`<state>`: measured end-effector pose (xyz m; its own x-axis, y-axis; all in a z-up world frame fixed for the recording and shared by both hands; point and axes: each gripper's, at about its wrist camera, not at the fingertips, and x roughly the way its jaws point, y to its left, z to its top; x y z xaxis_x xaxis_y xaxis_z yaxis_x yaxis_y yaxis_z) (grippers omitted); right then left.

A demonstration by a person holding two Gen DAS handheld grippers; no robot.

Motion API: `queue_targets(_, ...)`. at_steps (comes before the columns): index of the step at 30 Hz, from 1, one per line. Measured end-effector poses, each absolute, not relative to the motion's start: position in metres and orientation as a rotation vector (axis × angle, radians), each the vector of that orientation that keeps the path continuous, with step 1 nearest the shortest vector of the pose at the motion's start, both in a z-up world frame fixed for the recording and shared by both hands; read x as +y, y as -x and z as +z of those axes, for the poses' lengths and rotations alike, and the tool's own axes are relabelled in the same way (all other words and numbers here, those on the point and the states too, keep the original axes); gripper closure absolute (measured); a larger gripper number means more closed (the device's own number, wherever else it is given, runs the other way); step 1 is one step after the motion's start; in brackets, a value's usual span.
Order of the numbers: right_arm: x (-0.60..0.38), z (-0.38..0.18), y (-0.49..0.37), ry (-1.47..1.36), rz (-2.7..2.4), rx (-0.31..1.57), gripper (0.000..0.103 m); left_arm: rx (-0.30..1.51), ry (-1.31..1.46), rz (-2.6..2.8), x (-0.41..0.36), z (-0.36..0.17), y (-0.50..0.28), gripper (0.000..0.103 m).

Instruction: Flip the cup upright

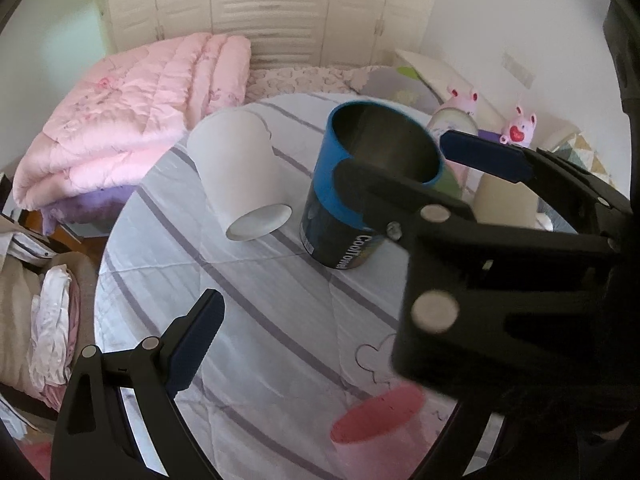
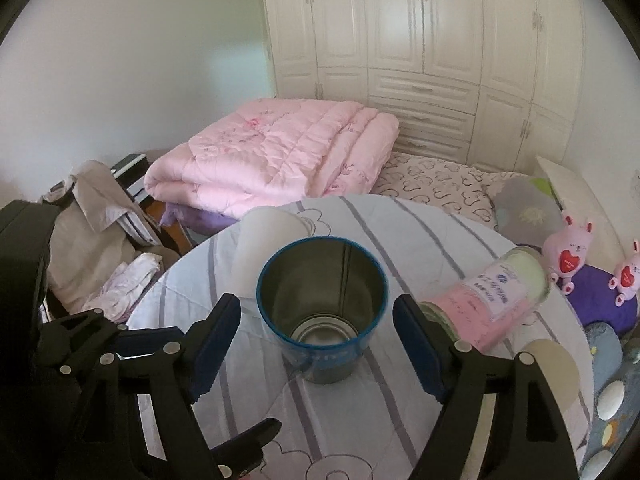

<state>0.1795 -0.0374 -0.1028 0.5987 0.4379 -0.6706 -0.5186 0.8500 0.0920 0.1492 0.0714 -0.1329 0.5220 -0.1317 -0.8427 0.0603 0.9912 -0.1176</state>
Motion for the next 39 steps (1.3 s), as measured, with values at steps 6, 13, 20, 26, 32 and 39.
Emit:
queue_targets(6,-0.063,-0.075,-0.154,0.039,0.529,0.695,0.023,0.930,0.093,-0.113,0.065,-0.102,-0.118,0.008)
queue_targets(13,-0.101,-0.045,-0.110,0.016,0.437,0.609,0.021,0.817,0.069,-0.070,0.050,-0.070,-0.083,0.004)
queue_targets(20,-0.148,-0.038,-0.080,-0.059,0.313,0.644,0.020,0.754,0.017,-0.051,0.025,-0.051,-0.055,0.001)
queue_targets(26,-0.172,-0.038,-0.059,-0.073,0.252,0.604,0.020,0.699,-0.029,-0.060,0.000,-0.041,-0.038,0.000)
queue_targets(32,-0.190,-0.047,-0.049,-0.076,0.209,0.597,0.020,0.702,-0.071,-0.052,-0.021,-0.042,-0.035,0.000)
queue_targets(39,-0.208,-0.044,-0.038,-0.074,0.149,0.536,0.020,0.688,-0.054,-0.031,-0.024,-0.038,-0.032,0.000)
